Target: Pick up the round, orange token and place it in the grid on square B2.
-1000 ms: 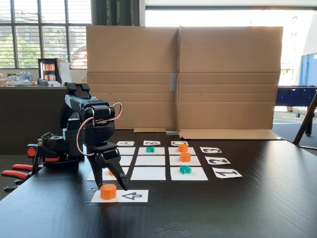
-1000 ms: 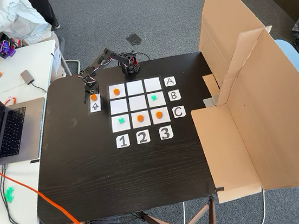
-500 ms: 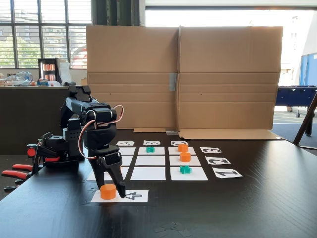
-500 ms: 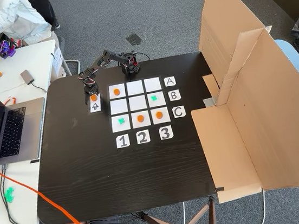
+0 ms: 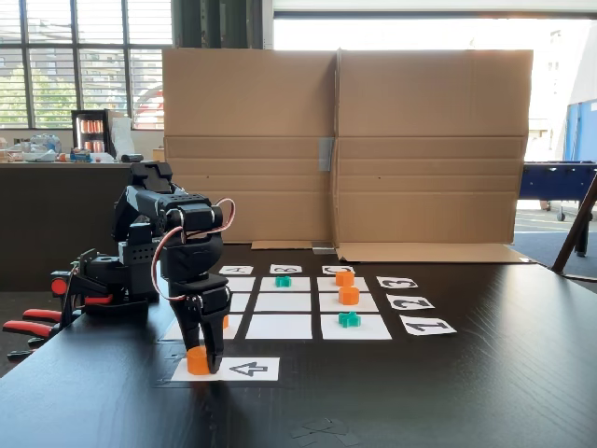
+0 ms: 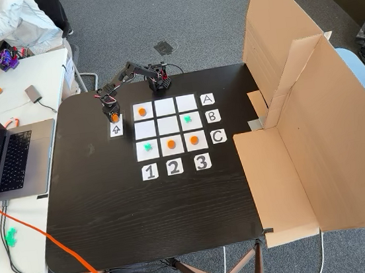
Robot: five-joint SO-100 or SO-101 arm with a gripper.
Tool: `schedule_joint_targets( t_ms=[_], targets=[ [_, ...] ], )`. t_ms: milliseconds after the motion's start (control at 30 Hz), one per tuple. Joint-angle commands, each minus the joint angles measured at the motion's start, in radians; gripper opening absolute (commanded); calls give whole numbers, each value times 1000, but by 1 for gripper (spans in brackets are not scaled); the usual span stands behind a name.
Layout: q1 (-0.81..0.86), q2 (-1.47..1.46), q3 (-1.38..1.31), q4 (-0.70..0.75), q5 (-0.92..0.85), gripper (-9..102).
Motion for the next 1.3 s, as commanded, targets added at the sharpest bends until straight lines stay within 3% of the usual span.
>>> schedule_joint_targets(
  t_ms=[0,1267],
  targets=[
    [3,21,-21,-6,0,-1],
    [41,640,202,32,20,-1]
  ],
)
